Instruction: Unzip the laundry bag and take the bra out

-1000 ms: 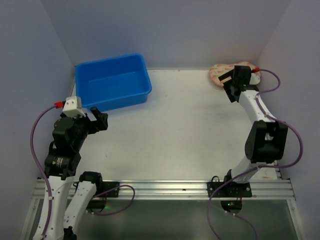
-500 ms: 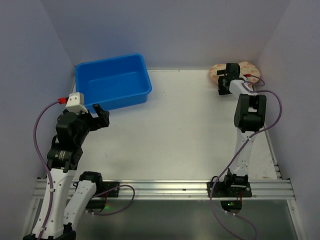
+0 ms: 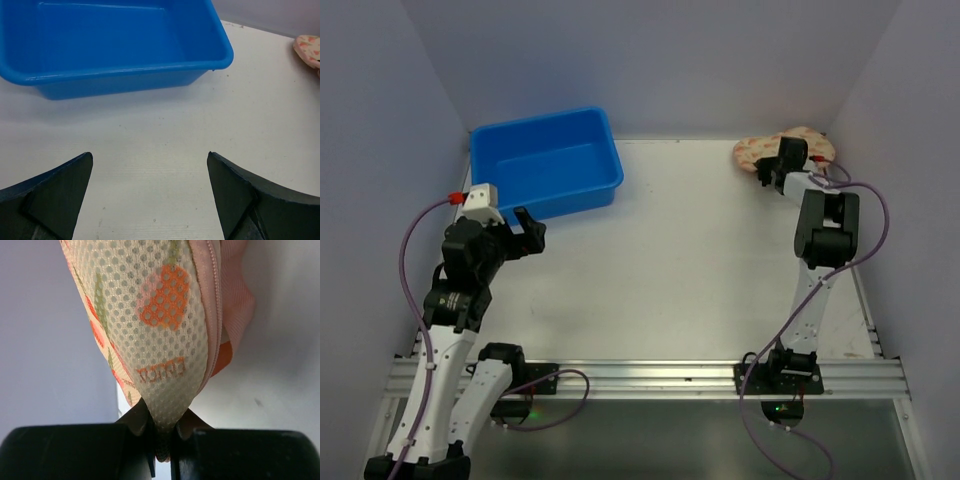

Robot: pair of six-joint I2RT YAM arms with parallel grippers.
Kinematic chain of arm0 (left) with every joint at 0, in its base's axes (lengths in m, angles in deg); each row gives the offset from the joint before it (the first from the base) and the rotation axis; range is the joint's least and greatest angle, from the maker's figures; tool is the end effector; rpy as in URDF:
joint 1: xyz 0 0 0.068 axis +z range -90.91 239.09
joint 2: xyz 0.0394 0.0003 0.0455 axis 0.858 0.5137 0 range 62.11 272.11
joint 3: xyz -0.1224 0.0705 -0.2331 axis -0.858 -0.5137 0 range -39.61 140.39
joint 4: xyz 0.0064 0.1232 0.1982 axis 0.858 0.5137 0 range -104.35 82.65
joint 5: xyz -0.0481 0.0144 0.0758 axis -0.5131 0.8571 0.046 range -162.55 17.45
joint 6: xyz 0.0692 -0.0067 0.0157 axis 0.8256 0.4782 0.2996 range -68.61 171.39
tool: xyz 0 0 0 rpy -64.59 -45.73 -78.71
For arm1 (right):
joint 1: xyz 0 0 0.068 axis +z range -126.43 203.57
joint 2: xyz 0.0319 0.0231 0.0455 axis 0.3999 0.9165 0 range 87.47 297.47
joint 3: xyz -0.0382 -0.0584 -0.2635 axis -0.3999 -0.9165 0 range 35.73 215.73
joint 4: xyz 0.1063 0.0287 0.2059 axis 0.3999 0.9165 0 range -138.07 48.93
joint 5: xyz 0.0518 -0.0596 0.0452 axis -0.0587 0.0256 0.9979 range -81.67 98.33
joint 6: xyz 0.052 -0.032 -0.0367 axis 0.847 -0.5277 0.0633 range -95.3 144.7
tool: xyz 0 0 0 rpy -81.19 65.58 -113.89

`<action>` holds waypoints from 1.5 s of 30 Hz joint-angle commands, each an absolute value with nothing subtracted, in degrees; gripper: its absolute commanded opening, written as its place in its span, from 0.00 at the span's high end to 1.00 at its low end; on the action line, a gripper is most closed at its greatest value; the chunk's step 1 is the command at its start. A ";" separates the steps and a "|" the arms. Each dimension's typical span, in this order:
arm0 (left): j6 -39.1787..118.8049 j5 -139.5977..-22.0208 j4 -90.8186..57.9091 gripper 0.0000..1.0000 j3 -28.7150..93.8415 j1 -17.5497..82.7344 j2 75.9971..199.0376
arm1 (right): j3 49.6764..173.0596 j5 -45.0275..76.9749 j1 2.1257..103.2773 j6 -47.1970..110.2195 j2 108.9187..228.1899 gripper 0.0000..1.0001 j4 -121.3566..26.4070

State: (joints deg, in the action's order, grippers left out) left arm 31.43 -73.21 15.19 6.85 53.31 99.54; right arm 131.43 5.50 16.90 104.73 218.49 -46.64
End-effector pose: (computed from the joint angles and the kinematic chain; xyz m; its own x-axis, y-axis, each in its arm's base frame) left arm 0.1368 -0.0145 0.3203 -0.3658 -0.3063 -0.8789 -0.0144 0.9461 -0.3237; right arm 0.5056 -0.0621 0.1579 0.0502 0.9845 -0.1678 0.6122 0.1024 0.7840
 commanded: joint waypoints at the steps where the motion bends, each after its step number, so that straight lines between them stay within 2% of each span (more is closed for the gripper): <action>1: 31.18 -76.67 11.66 0.00 6.36 52.85 98.67 | 120.87 8.07 20.40 98.80 205.63 1.00 -50.97; 5: 30.65 -79.14 14.21 0.00 7.24 52.76 100.34 | 105.20 15.35 23.13 92.04 191.04 1.00 -54.13; 12: 28.64 -86.69 14.65 0.00 7.24 52.68 104.99 | 86.99 27.83 36.56 71.30 167.58 1.00 -45.44; 16: 27.05 -90.73 13.78 0.00 6.36 52.68 107.55 | 76.37 39.95 41.05 64.09 159.05 1.00 -44.99; 20: 25.82 -94.95 11.49 0.00 5.05 52.68 109.74 | 72.82 42.35 47.03 56.88 155.15 0.95 -39.83; 23: 24.50 -98.21 9.56 0.00 4.69 52.41 110.98 | 72.47 42.52 48.71 52.83 157.51 0.75 -32.72; 24: 24.15 -98.47 9.21 0.00 4.60 52.06 111.33 | 72.65 39.48 48.80 52.56 157.96 0.61 -31.38; 25: 23.89 -98.48 9.03 0.00 4.60 51.19 111.50 | 72.82 36.66 48.80 52.73 158.05 0.53 -30.15; 26: 23.62 -98.39 8.85 0.00 4.52 50.57 111.59 | 73.00 32.98 48.80 53.17 156.92 0.46 -28.84; 27: 22.75 -98.13 8.50 0.00 3.99 49.87 111.77 | 73.00 28.85 48.80 53.87 155.69 0.33 -26.30; 28: 21.96 -97.60 7.02 0.00 3.47 47.95 112.03 | 72.83 20.20 48.71 55.96 154.02 0.29 -25.40; 29: 21.25 -97.16 6.05 0.00 2.68 46.62 112.29 | 72.56 16.46 48.80 57.12 152.01 0.25 -24.70; 31: 18.18 -94.71 3.07 0.00 0.14 41.81 113.96 | 71.25 9.51 48.80 59.92 145.24 0.06 -23.90; 34: 12.22 -90.15 -1.33 0.00 -3.11 34.76 117.82 | 69.84 7.54 48.80 61.61 138.47 0.04 -23.63; 37: 7.90 -86.89 -9.04 0.00 -6.28 30.11 119.41 | 67.48 11.39 48.89 61.96 134.51 0.06 -25.82; 40: 3.33 -84.60 -16.77 0.00 -9.80 27.29 121.69 | 65.54 19.83 49.15 63.89 135.45 0.07 -29.96; 45: -2.65 -82.48 -30.65 0.01 -17.44 24.90 125.56 | 64.04 22.30 50.91 65.04 139.85 0.19 -34.35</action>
